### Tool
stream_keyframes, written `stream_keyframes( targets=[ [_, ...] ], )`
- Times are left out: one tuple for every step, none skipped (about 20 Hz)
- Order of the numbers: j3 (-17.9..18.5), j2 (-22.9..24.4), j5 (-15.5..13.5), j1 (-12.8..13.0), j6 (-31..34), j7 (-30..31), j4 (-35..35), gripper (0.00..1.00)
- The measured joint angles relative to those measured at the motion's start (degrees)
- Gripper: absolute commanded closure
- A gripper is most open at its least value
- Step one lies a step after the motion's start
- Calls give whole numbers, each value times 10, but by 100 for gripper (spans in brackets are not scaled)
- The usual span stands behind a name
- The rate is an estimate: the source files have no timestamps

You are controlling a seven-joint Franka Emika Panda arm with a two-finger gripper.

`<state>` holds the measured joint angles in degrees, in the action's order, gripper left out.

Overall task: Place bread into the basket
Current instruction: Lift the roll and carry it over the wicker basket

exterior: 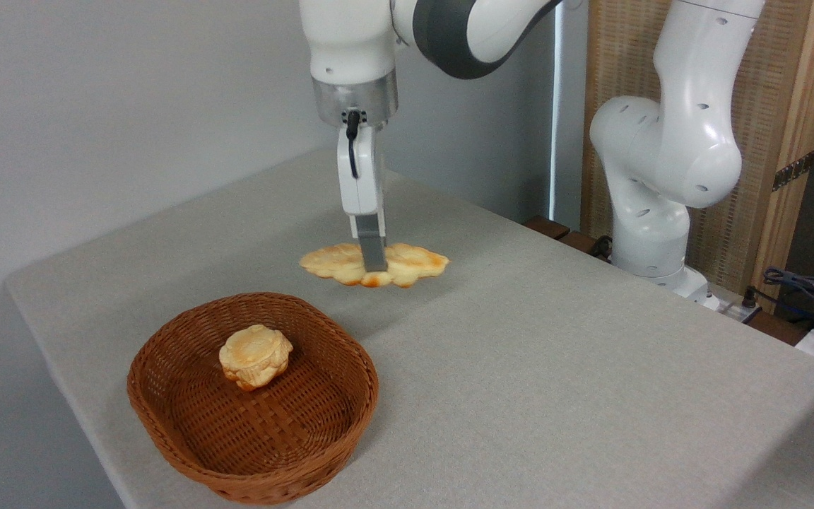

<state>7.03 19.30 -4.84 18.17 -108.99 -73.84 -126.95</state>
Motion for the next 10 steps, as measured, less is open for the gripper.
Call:
stream_keyframes(
  targets=[
    [5, -2, -8, 0, -13, 0, 5, 67],
    [12, -6, -16, -1, -33, 1, 7, 67],
    [18, -13, -22, -1, -56, 6, 9, 67],
    [22, -22, -25, -1, -79, 16, 11, 67],
    [25, -32, -26, -1, -101, 32, 15, 67],
    [29, -43, -27, -1, -120, 47, 20, 67],
    [34, -54, -27, -1, -138, 59, 27, 67],
    [41, -64, -28, -1, -151, 68, 36, 67],
    [49, -73, -36, -1, -160, 75, 47, 67],
    [59, -81, -49, -1, -165, 77, 59, 67]
  ],
)
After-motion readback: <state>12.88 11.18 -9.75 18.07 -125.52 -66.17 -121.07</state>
